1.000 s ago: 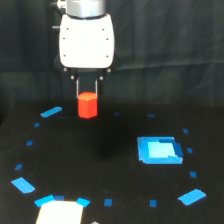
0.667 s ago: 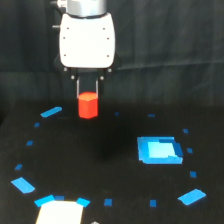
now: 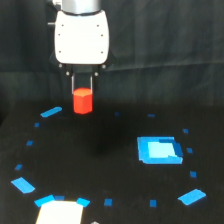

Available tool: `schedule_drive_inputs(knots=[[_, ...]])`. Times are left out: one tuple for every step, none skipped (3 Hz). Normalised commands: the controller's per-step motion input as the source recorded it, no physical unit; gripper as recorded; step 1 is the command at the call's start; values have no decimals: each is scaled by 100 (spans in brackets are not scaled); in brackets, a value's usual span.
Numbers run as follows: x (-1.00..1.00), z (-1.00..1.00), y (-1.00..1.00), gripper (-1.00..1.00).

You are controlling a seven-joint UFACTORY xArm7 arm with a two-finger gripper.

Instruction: Pick up the red object from the table

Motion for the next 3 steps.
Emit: schedule_drive_inputs(knots=[[-11,-40,-45,-100],[-29,9,13,-100],[7,8,1,-99]])
